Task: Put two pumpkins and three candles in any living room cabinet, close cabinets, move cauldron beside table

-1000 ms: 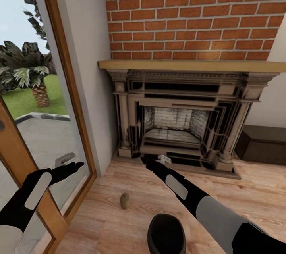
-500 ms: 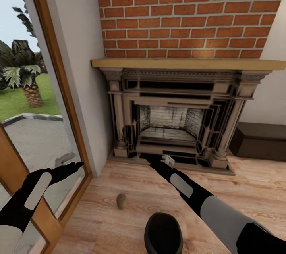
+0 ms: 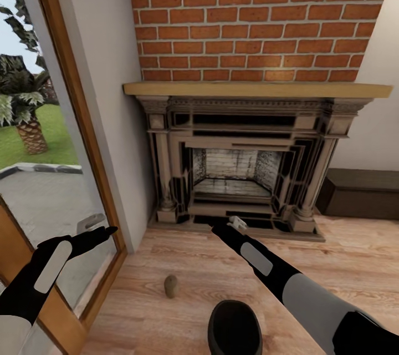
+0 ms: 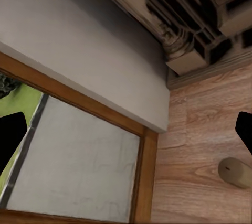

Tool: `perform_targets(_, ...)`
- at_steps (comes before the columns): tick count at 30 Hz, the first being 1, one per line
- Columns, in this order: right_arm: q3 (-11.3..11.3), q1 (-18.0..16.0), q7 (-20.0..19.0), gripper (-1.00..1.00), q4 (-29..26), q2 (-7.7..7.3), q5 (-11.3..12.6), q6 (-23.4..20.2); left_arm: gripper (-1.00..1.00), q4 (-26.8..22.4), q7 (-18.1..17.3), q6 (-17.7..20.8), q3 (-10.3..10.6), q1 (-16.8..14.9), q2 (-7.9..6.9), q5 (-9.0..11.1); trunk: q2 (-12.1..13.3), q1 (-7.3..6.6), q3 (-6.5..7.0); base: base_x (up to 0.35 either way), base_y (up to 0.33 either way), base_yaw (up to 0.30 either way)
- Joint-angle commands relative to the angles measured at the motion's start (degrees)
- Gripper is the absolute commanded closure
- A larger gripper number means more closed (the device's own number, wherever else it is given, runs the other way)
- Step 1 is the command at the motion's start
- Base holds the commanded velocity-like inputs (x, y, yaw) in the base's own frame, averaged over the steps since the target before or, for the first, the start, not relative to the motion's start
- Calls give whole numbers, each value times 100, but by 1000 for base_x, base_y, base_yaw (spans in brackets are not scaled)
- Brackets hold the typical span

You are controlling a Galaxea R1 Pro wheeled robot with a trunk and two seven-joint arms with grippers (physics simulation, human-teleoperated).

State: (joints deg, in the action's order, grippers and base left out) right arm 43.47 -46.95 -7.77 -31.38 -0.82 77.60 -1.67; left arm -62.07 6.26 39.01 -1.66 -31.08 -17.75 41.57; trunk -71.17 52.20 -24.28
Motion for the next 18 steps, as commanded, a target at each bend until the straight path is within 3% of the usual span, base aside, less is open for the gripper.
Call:
perform_targets(1, 30, -7, -5, -100, -1, -6, 48, -23, -100, -11, 50, 21, -1, -5, 0, 66, -4, 3, -7, 155, 27, 0)
perform_targets(14, 30, -7, 11, -100, -2, -12, 38, 57, -100, -17, 49, 19, -1, -3, 0, 70, -4, 3, -7, 23, 3, 0)
perform_targets(18, 24, -7, 65, -100, 41, -12, 31, 63, -100, -4, 55, 20, 6, -3, 4, 63, -4, 3, -7, 180, 0, 0)
